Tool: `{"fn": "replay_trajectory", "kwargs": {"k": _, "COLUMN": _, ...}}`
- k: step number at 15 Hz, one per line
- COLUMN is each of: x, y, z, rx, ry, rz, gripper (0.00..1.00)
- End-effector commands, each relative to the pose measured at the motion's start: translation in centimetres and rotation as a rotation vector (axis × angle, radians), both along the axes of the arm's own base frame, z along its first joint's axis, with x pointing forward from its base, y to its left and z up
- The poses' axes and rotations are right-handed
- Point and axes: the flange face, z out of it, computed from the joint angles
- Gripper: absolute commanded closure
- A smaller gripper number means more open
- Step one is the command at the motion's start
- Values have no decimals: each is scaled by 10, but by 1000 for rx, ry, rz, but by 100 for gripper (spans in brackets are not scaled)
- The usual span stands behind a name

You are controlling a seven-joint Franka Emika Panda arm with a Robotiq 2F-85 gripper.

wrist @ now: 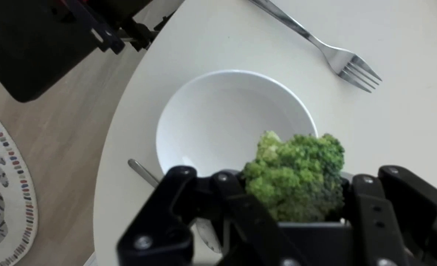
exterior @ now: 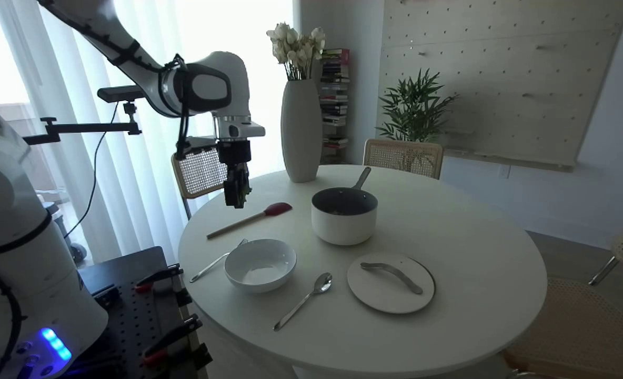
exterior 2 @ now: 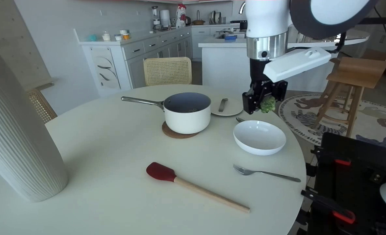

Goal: Remove the lid and pick up the object from the pot and put it in the white bowl

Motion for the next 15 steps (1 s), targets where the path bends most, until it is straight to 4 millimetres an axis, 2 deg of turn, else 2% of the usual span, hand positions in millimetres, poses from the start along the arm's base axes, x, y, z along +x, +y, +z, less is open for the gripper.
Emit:
{"fn": "replay_trajectory", "kwargs": {"k": 1, "x": -27, "y": -22, "z": 2, "rx": 2, "ry": -45, "rz": -34, "gripper": 100}}
{"fn": "replay_trajectory", "kwargs": {"k": 3, "x": -32, "y": -39, "z": 4, "rx": 9, "ry": -59, "rz": -49, "gripper": 100}}
{"fn": "replay_trajectory", "kwargs": {"k": 6, "x": -22, "y": -66, "z": 13, "rx": 19, "ry": -84, "rz": -59, "gripper": 100}}
{"fn": "replay_trajectory", "kwargs": {"k": 8, "x": -25, "y": -76, "z": 8, "rx": 29, "ry": -98, "rz": -54, "gripper": 100}}
{"fn": "replay_trajectory", "kwargs": {"k": 11, "x": -18, "y": -84, "z": 1, "rx": 38, "ry": -93, "rz": -41, "gripper": 100}}
{"fn": "replay_trajectory", "kwargs": {"k": 15, "x": -14, "y": -78, "z": -16, "rx": 37, "ry": -79, "rz": -30, "gripper": 100}}
